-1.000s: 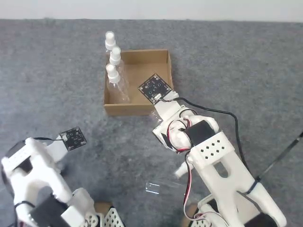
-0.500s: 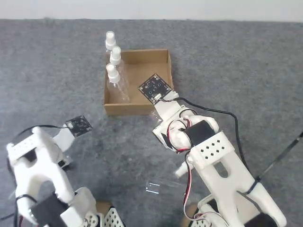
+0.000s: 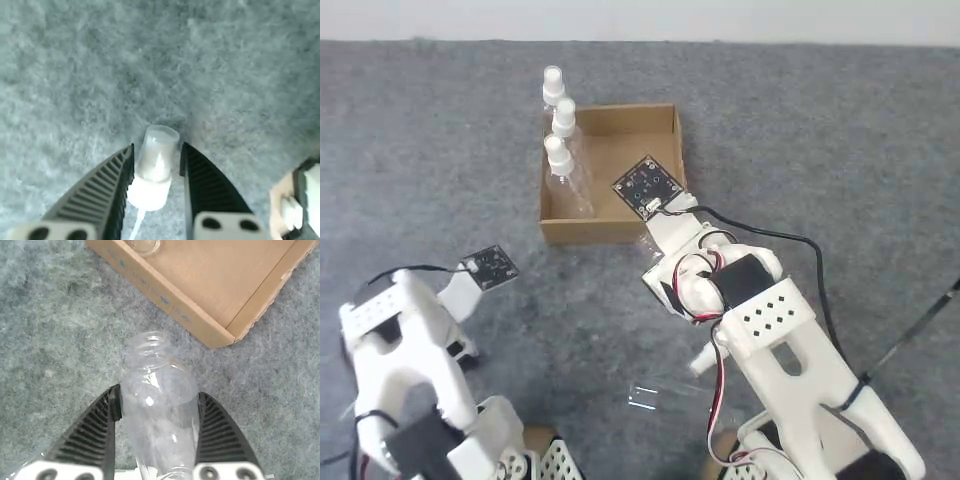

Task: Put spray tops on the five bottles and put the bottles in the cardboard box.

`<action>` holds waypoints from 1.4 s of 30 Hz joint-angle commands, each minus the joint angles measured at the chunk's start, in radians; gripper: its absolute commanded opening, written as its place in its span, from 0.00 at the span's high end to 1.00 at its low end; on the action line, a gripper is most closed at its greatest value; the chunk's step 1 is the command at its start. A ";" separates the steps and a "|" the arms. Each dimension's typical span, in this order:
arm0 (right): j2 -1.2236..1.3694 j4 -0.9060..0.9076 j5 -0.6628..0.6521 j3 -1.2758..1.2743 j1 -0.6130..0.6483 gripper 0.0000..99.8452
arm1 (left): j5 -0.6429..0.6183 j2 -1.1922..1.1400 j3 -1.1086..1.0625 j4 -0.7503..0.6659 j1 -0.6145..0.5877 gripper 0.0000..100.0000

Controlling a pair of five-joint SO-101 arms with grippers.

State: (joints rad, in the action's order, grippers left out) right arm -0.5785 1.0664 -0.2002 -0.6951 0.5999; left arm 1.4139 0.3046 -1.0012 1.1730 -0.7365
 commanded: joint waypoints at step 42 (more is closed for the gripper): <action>-0.056 -0.021 0.003 0.014 -0.005 0.96 | -1.327 0.046 0.456 0.275 0.394 0.99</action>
State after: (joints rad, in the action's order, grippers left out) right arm -0.5785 1.0664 -0.2002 -0.6951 0.5999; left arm 0.2693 0.3046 -0.6329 1.4922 -0.3483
